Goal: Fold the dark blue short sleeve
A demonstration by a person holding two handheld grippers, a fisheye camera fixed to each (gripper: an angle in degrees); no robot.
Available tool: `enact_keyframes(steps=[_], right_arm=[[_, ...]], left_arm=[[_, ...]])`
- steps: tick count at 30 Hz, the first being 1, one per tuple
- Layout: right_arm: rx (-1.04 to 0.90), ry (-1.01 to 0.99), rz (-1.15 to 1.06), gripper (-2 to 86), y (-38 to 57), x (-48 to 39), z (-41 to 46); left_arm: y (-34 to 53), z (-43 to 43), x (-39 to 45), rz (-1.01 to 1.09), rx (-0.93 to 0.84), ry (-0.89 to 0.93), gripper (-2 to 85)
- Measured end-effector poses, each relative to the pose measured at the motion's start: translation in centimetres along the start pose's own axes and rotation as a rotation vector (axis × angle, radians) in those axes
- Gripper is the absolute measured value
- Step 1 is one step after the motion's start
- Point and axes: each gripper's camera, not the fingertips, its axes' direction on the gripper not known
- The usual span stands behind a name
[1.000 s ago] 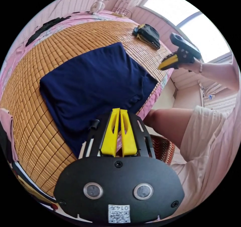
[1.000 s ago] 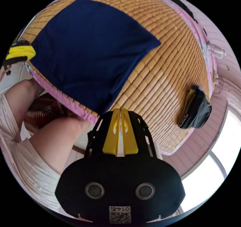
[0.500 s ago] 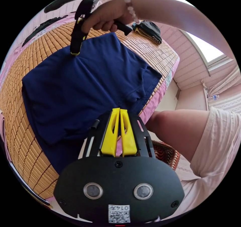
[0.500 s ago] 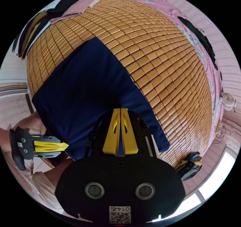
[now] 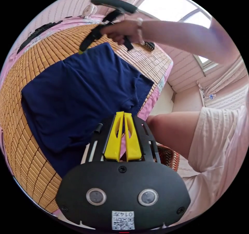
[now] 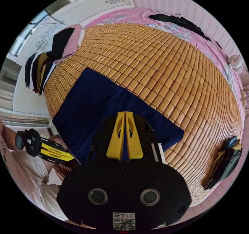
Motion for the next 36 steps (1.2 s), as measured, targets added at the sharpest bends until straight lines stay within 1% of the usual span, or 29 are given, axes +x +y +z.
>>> enact_keyframes(steps=[1,2,4,5,7,10,12,14,16,20,22,24,26,27,29,31,34,36], right_arm=[[-0.011,0.011,0.078,-0.3,3.5,1.0,-0.7],[-0.029,0.016,0.114,-0.2,5.3,1.5,-1.0],[-0.12,0.056,0.235,1.4,12.3,2.8,-1.9],[-0.134,0.059,0.259,2.0,14.0,3.0,-2.2],[-0.131,-0.003,0.374,7.0,19.7,4.1,-3.6],[-0.102,-0.111,0.519,10.4,24.7,5.8,-4.2],[-0.102,-0.104,0.581,9.8,26.6,6.7,-3.9],[-0.133,-0.139,0.62,5.8,28.0,7.6,-3.1],[-0.139,-0.291,0.661,2.5,29.1,8.6,-2.7],[-0.044,-0.379,0.662,1.4,30.4,9.8,-4.8],[0.052,-0.491,0.606,1.4,30.5,10.2,-6.9],[0.106,-0.567,0.547,1.6,30.3,10.2,-8.1],[0.137,-0.596,0.48,2.1,29.9,9.9,-9.2],[0.137,-0.556,0.434,2.5,29.8,9.9,-9.8],[0.15,-0.475,0.425,3.7,29.9,10.7,-10.5],[0.225,-0.408,0.497,7.4,30.3,13.4,-10.7],[0.26,-0.276,0.604,12.6,29.0,16.7,-9.2],[0.312,-0.279,0.637,12.8,27.4,18.0,-8.3]], left_arm=[[-0.1,-0.6,0.2,0.0,0.022,0.013,0.2],[-0.3,-0.9,0.5,0.005,0.042,0.027,2.2],[-1.0,-0.9,0.9,0.017,0.061,0.045,6.5],[-1.7,-0.7,1.3,0.024,0.067,0.045,8.4],[-2.8,-0.1,2.1,0.051,0.079,0.036,10.4],[-4.7,1.4,4.3,0.151,0.107,0.039,12.7],[-6.0,2.7,5.7,0.207,0.084,0.04,13.6],[-7.7,4.4,7.4,0.271,0.064,0.023,15.1],[-8.7,5.6,8.0,0.289,0.05,0.024,16.1],[-10.2,7.5,8.9,0.335,0.006,0.009,17.4],[-10.5,7.8,9.0,0.334,0.003,0.007,16.7],[-10.9,7.8,8.8,0.318,0.011,0.024,13.9],[-11.2,7.7,8.2,0.243,0.008,0.058,6.3],[-11.1,7.7,7.9,0.223,0.008,0.056,4.3],[-10.4,7.2,7.2,0.217,0.019,0.028,1.2],[-9.9,7.1,7.1,0.225,-0.006,0.04,0.7],[-8.6,6.6,7.6,0.271,-0.016,0.034,0.2],[-7.8,5.9,7.9,0.294,-0.018,0.043,0.1]])
